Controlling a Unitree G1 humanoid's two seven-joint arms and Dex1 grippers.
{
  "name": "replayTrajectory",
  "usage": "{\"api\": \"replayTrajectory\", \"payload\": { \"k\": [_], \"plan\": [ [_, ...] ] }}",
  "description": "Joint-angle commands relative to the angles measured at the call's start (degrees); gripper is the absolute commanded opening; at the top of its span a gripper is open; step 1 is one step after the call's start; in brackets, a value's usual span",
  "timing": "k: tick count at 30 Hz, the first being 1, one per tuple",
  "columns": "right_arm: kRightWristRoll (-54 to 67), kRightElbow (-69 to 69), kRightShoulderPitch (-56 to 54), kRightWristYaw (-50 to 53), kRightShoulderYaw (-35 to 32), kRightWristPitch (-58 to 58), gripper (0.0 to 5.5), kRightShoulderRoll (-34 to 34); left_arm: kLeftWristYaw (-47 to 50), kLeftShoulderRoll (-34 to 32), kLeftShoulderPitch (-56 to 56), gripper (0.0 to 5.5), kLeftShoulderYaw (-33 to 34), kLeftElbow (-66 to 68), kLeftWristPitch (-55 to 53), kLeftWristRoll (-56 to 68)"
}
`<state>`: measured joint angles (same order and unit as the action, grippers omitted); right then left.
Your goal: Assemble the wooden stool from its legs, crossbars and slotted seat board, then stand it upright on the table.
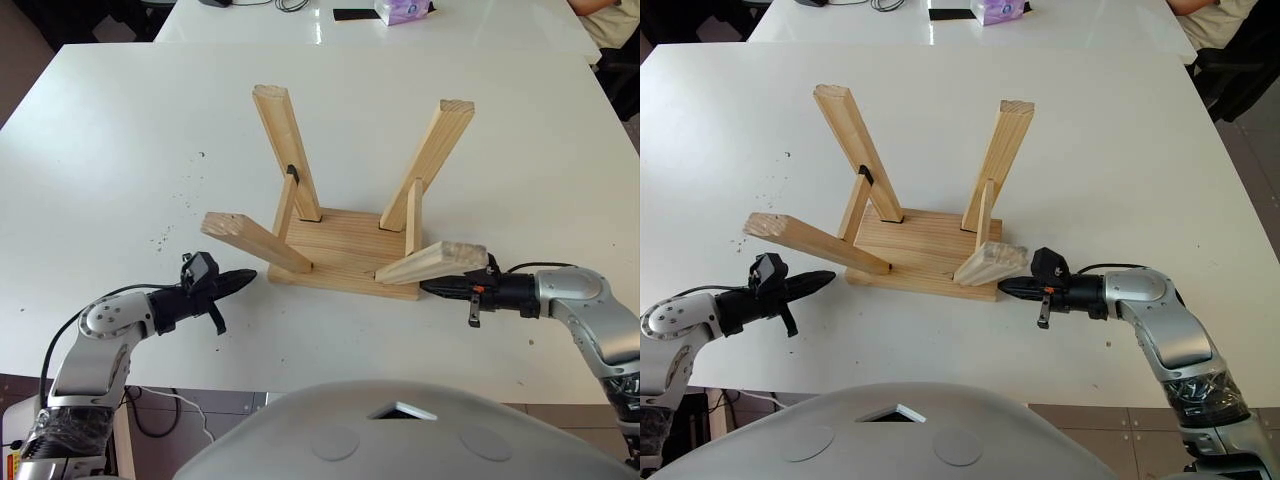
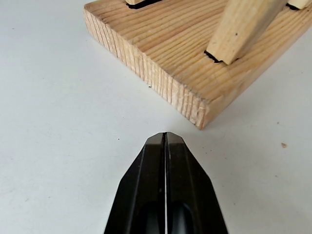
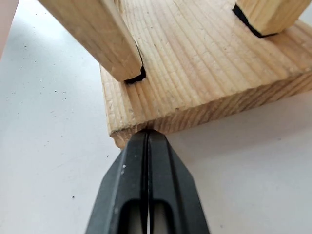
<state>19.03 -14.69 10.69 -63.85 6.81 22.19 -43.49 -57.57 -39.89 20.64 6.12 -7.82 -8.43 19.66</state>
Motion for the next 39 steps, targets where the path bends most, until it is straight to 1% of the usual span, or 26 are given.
{"api": "replayTrajectory", "payload": {
  "k": [1,7,13,24,27,31,33,36,39],
  "plan": [
    [0.22,-0.62,0.28,-0.5,0.52,-0.16,0.0,-0.73,-0.67,0.4,-0.91,0.02,-1.22,-0.31,-0.7,0.7],
    [-0.05,-0.36,0.78,-1.07,0.45,-0.43,0.0,-1.5,-1.06,0.83,-2.67,0.02,-2.41,-0.03,-0.62,0.95],
    [-0.63,0.86,-0.26,-1.49,1.03,-1.1,0.0,-1.54,-0.99,0.43,-4.11,0.02,-2.25,2.05,0.39,-0.11],
    [-0.08,1.27,-3.31,-1.05,3.57,-0.82,0.0,0.7,-2.4,3.6,-4.83,0.02,-7.79,-3.15,-1.48,2.07],
    [2.74,-0.86,-3.64,-1.79,1.99,0.97,0.0,0.68,-2.02,3.05,-3.14,0.02,-6.67,-6.57,-2.84,3.39],
    [8.43,-7.68,-1.62,-3.01,-2.17,4.67,0.0,-0.85,-0.22,1.93,1.29,0.02,-1.24,-15.88,-7.32,8.97],
    [11.48,-11.68,0.76,-2.81,-4.99,6.49,0.0,-1.69,-0.13,1.09,2.54,0.02,0.42,-19.3,-9.25,11.04],
    [15.77,-17.67,4.59,-2.57,-9.0,8.96,0.0,-3.19,-0.41,-0.29,3.59,0.02,1.47,-24.64,-12.43,14.51],
    [18.16,-21.45,5.75,-2.66,-11.19,10.62,0.0,-4.43,-0.1,-1.11,4.05,0.02,1.77,-28.99,-14.79,16.78]
  ]
}}
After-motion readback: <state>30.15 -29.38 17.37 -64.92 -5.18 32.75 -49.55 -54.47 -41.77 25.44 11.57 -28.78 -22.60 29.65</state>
